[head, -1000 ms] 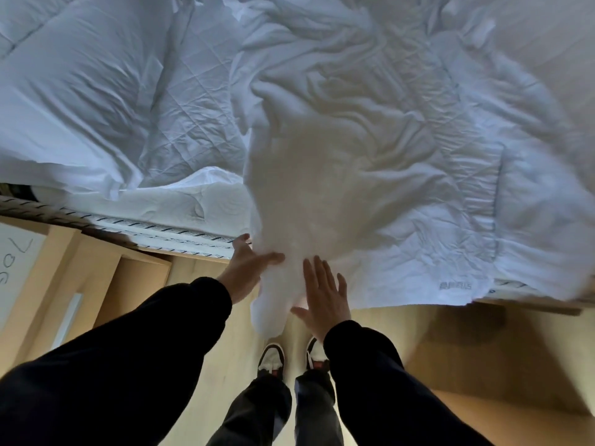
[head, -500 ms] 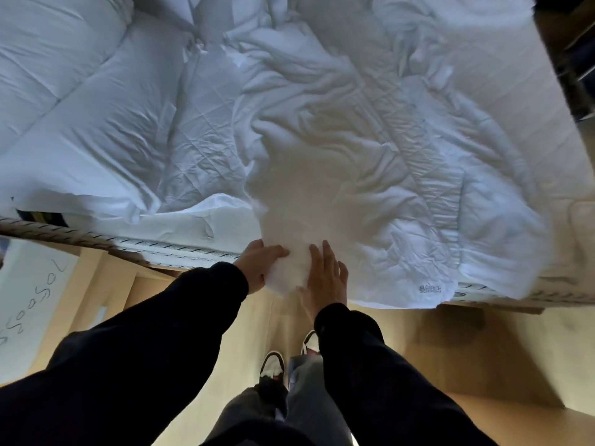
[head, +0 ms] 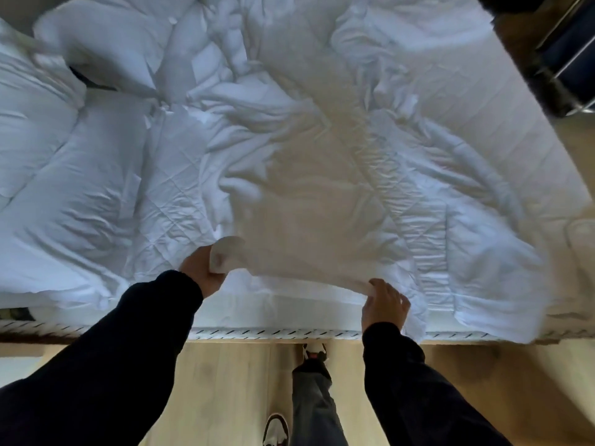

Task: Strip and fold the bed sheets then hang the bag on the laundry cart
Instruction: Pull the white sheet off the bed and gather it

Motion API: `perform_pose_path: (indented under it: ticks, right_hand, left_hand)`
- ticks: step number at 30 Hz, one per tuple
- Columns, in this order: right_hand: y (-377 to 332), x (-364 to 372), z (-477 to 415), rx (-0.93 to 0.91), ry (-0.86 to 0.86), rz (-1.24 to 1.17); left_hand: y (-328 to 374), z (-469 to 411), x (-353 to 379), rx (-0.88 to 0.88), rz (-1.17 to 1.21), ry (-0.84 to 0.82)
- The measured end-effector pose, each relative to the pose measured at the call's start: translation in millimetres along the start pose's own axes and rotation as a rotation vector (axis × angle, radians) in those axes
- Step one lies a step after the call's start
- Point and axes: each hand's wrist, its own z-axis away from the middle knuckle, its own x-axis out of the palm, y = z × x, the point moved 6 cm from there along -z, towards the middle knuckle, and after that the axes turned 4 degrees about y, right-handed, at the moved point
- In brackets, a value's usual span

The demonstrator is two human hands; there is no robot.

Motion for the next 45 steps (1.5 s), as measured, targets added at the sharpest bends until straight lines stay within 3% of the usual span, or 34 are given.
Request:
perform_pose_path:
  ticks: [3, 9, 11, 14, 15, 17, 23, 26, 29, 31, 39, 45]
  right_hand:
    - [-19.2, -2.8, -46.7, -0.084, 0.069, -0.014]
    - [-93.4, -8.3, -151.6, -0.314, 0.086, 0.128]
    - [-125.4, -6.9, -183.5, -0.363, 0.111, 0.119]
    - [-162.5, 16.3, -203.6, -0.411, 0.025, 0.163]
    - [-170.9, 28.0, -201.9, -0.443, -0.036, 0.204]
    - [-177.7, 54.4, -191.9, -0.509, -0.176, 0.263]
    - [-129.7, 133.7, -151.6, -0.6, -0.736, 0.423]
    - [-91.4, 151.9, -136.8, -0.608, -0.804, 0.565]
    - [-66.9, 161.1, -131.3, -0.567, -0.682, 0.668]
    - [-62.5, 159.8, -132.9, -0.538, -0.515, 0.614]
    - [-80.3, 141.9, -126.9, -0.651, -0.245, 0.354]
    - [-101.6, 124.9, -105.0, -0.627, -0.409, 0.318]
  left_hand:
    - [5.2, -34.9, 1.6, -0.127, -0.007, -0.038]
    - [-13.6, -109.1, -15.9, -0.315, 0.162, 0.103]
    - [-20.6, -131.1, -23.4, -0.451, 0.436, 0.191]
    - [-25.3, -157.8, -10.6, -0.705, 1.261, 0.295]
    - [-28.3, -163.7, 0.6, -0.813, 1.421, 0.302]
    - [-26.9, -178.8, 17.2, -0.759, 1.256, 0.216]
    - [-24.5, -174.2, 101.2, -0.122, 0.043, -0.144]
    - [-19.9, -142.6, 152.3, 0.148, -0.391, -0.335]
    - [-31.5, -126.5, 183.7, 0.182, -0.544, -0.321]
    - [-42.0, -129.1, 194.2, 0.195, -0.56, -0.205]
    - [-45.5, -132.2, 180.4, 0.281, -0.687, -0.162]
    - [-63.7, -97.3, 164.2, 0.254, -0.78, -0.287]
